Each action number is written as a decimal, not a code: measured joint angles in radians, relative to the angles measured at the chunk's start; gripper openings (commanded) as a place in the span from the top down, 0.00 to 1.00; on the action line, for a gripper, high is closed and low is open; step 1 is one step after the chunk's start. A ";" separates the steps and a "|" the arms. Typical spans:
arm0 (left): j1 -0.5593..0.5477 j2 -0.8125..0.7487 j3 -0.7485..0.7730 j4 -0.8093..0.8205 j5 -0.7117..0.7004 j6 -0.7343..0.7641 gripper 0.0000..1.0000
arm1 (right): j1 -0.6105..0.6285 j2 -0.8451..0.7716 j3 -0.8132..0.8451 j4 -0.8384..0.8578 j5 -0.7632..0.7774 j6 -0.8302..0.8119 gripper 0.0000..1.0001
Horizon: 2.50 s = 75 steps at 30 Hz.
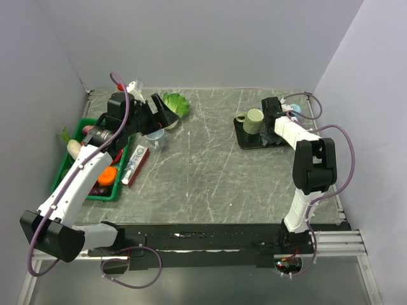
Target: Turn the mug right side up
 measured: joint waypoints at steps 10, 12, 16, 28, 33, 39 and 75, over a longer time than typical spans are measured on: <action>0.003 -0.016 -0.011 0.002 0.002 -0.005 0.04 | -0.004 -0.024 -0.001 -0.008 -0.060 -0.003 1.00; 0.003 -0.020 -0.014 0.005 0.008 -0.008 0.04 | -0.004 -0.046 -0.001 -0.017 -0.090 -0.003 1.00; 0.003 -0.020 -0.024 0.012 0.029 -0.019 0.04 | -0.004 -0.131 -0.012 -0.023 -0.146 0.008 1.00; 0.005 -0.020 -0.071 0.179 0.239 -0.122 0.03 | -0.001 -0.674 -0.172 0.134 -0.525 0.071 1.00; -0.009 -0.020 -0.147 0.386 0.396 -0.217 0.03 | 0.041 -0.835 -0.268 0.328 -0.690 0.159 1.00; -0.111 -0.020 -0.144 0.528 0.473 -0.237 0.02 | 0.158 -0.892 -0.304 0.525 -0.794 0.286 1.00; -0.206 -0.142 -0.257 0.868 0.324 -0.344 0.81 | 0.536 -0.787 -0.333 0.917 -0.667 0.486 1.00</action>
